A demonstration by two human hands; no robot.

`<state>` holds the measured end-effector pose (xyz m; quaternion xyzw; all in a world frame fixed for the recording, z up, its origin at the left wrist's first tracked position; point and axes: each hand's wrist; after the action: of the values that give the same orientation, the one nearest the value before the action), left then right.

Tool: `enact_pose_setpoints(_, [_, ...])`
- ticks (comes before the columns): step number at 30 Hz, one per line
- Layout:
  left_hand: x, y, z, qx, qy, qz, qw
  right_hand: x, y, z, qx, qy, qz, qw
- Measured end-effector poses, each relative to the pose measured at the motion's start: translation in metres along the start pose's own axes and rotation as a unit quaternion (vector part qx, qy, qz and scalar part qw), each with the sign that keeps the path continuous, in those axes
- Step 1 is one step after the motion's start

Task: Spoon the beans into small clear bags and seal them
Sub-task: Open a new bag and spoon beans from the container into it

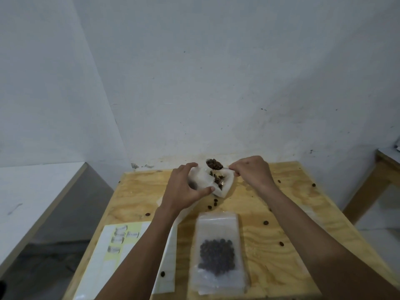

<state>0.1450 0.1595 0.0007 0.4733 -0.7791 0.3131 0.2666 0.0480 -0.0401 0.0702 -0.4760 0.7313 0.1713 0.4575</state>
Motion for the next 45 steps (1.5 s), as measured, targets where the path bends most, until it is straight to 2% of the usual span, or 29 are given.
enact_pose_setpoints(6, [0.011, 0.008, 0.001, 0.042, -0.009, 0.015, 0.999, -0.028, 0.015, 0.005, -0.076, 0.147, -0.095, 0.982])
enact_pose_setpoints(9, [0.013, 0.010, -0.001, 0.062, -0.006, 0.021, 0.998, -0.036, 0.022, 0.003, -0.042, 0.192, -0.137, 0.971])
enact_pose_setpoints(12, [0.013, 0.012, -0.008, 0.079, 0.006, 0.020, 0.997, -0.030, 0.019, -0.001, 0.004, 0.213, -0.104, 0.972])
enact_pose_setpoints(18, [0.021, 0.020, -0.019, 0.145, 0.066, 0.035, 0.987, 0.006, 0.012, 0.030, -0.039, 0.273, -0.016, 0.961])
enact_pose_setpoints(22, [0.024, 0.022, -0.024, 0.171, 0.067, 0.066, 0.981, 0.016, 0.010, 0.047, -0.062, 0.241, -0.014, 0.968])
enact_pose_setpoints(24, [0.023, 0.022, -0.024, 0.178, 0.067, 0.071, 0.979, 0.007, 0.012, 0.040, -0.001, 0.218, -0.069, 0.974])
enact_pose_setpoints(26, [0.023, 0.021, -0.022, 0.182, 0.063, 0.066, 0.979, -0.012, 0.015, 0.030, 0.028, 0.067, -0.126, 0.989])
enact_pose_setpoints(28, [0.025, 0.020, -0.018, 0.189, 0.062, 0.050, 0.979, -0.038, 0.018, 0.019, -0.036, -0.130, -0.115, 0.984])
enact_pose_setpoints(29, [0.026, 0.020, -0.015, 0.192, 0.064, 0.041, 0.978, -0.048, 0.019, 0.015, -0.078, -0.195, -0.101, 0.973])
enact_pose_setpoints(30, [0.029, 0.021, -0.014, 0.194, 0.068, 0.031, 0.978, -0.055, 0.021, 0.012, -0.109, -0.214, -0.104, 0.965])
enact_pose_setpoints(33, [0.034, 0.024, -0.015, 0.187, 0.083, 0.020, 0.979, -0.068, 0.025, 0.009, -0.124, -0.151, -0.135, 0.971])
enact_pose_setpoints(37, [0.044, 0.031, -0.024, 0.149, 0.135, 0.009, 0.980, -0.067, 0.023, 0.007, -0.051, -0.111, -0.138, 0.983])
enact_pose_setpoints(39, [0.050, 0.034, -0.031, 0.139, 0.232, -0.005, 0.963, -0.064, 0.022, 0.003, 0.001, -0.090, -0.157, 0.983])
enact_pose_setpoints(41, [0.057, 0.033, -0.040, 0.126, 0.338, -0.028, 0.932, -0.062, 0.025, -0.002, 0.036, -0.096, -0.163, 0.981])
enact_pose_setpoints(43, [0.063, 0.032, -0.048, 0.091, 0.409, -0.038, 0.907, -0.062, 0.028, -0.007, 0.050, -0.120, -0.169, 0.977])
enact_pose_setpoints(45, [0.074, 0.035, -0.056, 0.067, 0.433, -0.043, 0.898, -0.066, 0.035, -0.011, 0.036, -0.153, -0.179, 0.971])
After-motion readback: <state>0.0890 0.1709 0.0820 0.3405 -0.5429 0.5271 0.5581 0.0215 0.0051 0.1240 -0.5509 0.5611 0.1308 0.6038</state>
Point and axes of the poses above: each hand's wrist, its own y-axis away from the middle knuckle, its own z-axis out of the palm, x = y × z, and after that the axes turned 13 degrees about -z, right-handed
